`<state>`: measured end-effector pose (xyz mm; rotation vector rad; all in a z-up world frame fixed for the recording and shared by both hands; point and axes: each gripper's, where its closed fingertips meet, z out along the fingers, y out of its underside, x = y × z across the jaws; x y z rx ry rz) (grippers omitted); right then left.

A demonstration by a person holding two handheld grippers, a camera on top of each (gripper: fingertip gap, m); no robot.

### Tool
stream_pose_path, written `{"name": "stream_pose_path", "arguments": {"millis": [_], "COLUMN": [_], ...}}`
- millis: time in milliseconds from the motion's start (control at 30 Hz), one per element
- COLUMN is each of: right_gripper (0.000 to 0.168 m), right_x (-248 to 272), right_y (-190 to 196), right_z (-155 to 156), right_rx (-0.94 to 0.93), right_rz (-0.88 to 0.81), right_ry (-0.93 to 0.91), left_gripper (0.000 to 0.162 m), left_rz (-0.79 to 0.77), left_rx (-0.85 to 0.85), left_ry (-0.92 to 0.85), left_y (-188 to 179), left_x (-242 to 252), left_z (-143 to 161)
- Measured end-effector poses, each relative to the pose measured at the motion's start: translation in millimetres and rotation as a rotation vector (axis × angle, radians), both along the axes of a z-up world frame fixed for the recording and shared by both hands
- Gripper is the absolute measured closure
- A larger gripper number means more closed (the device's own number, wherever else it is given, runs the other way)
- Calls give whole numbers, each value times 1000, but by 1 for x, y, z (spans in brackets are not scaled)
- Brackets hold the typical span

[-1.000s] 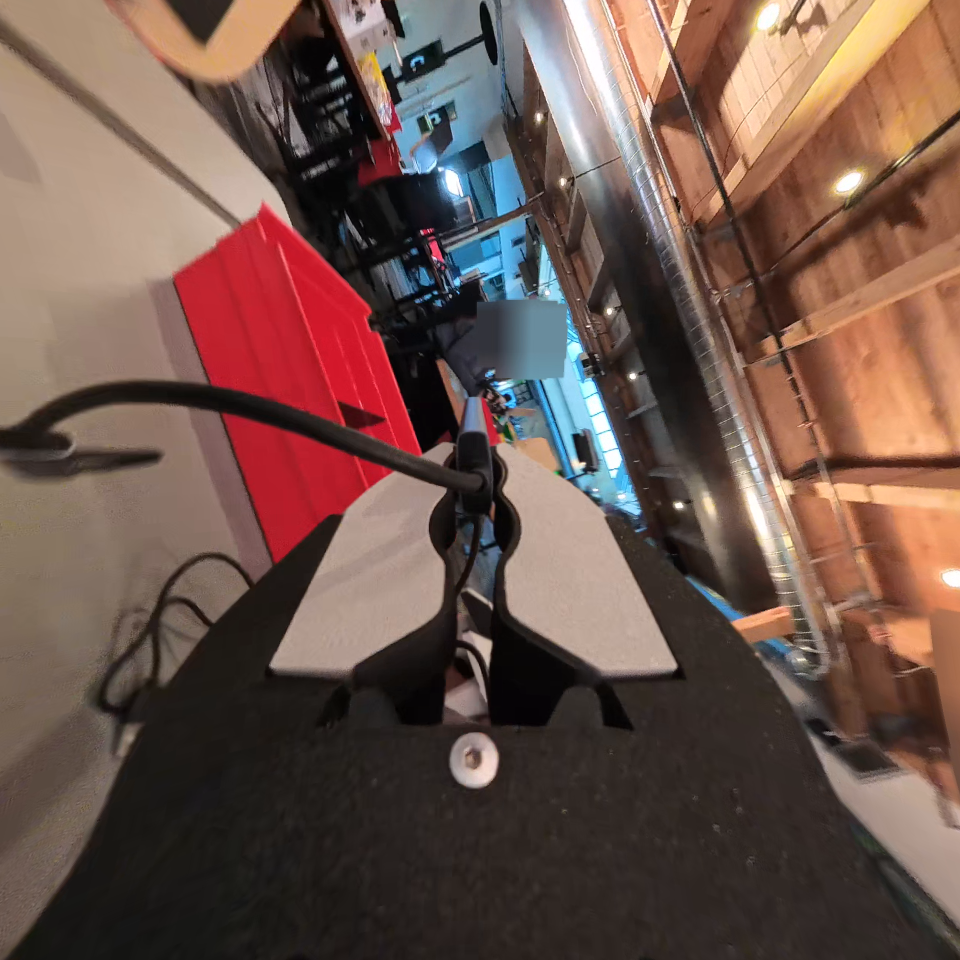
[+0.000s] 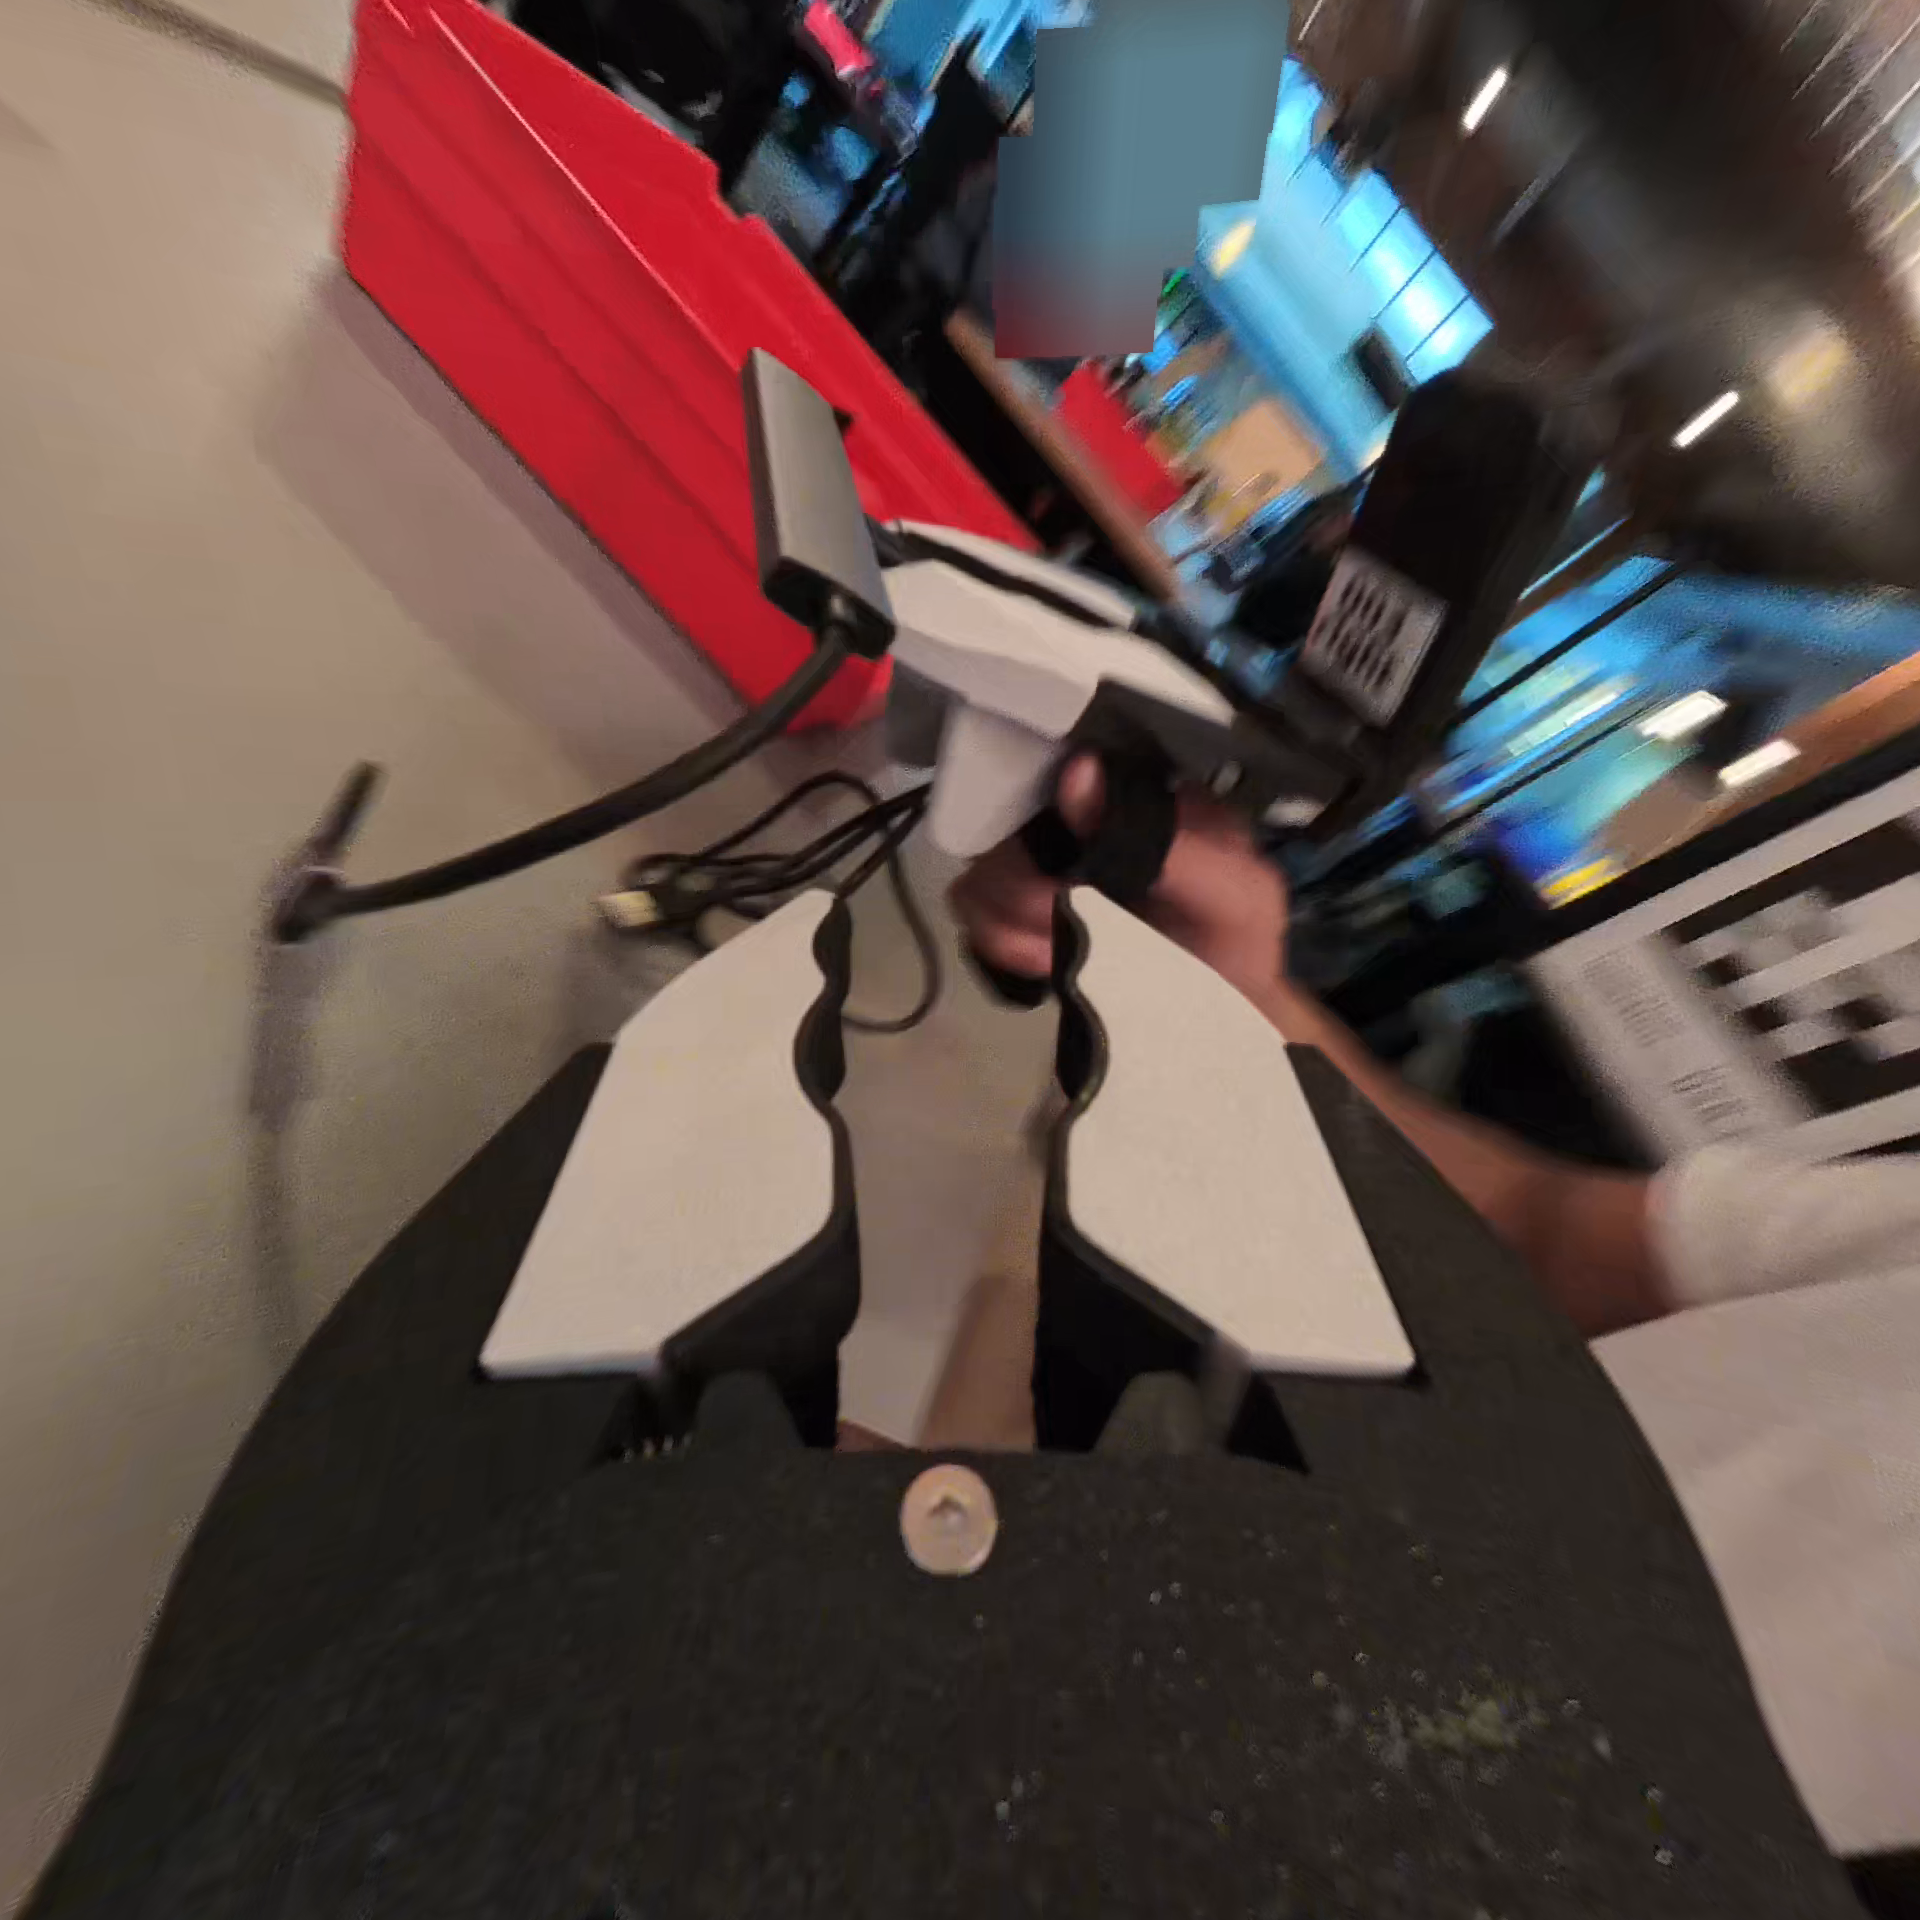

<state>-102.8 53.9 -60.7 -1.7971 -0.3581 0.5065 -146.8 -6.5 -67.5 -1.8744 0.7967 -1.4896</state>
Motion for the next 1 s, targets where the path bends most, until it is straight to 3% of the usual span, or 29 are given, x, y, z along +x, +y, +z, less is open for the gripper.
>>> {"name": "stream_pose_path", "arguments": {"millis": [200, 333, 467, 667, 733, 900, 1000], "right_gripper": [158, 158, 158, 158, 158, 157, 148], "right_x": [-14, -25, -37, -57, -59, -59, -56], "right_y": [-8, -14, -21, -33, -34, -31, -27], "right_z": [-25, -30, -29, -29, -32, -30, -28], "right_rx": [-103, -159, -228, -267, -273, -225, -162], "right_rz": [60, 96, 142, 230, 235, 211, 168], "right_ry": [-24, -9, 54, 116, 107, 136, 102], "left_gripper": [119, 117, 124, 129, 151, 152, 153], "left_rz": [86, -54, -46, -12, 26, 75, 111], "left_rx": [700, 1034, 1320, 1445, 1503, 1578, 1558], "left_ry": [391, 557, 633, 680, 675, 684, 692], "left_y": [35, 28, 26, 36, 42, 45, 48], "left_x": [-27, -24, -19, -15, -17, -18, -17], "left_z": [9, -9, -19, -28, -25, -20, -18]}}
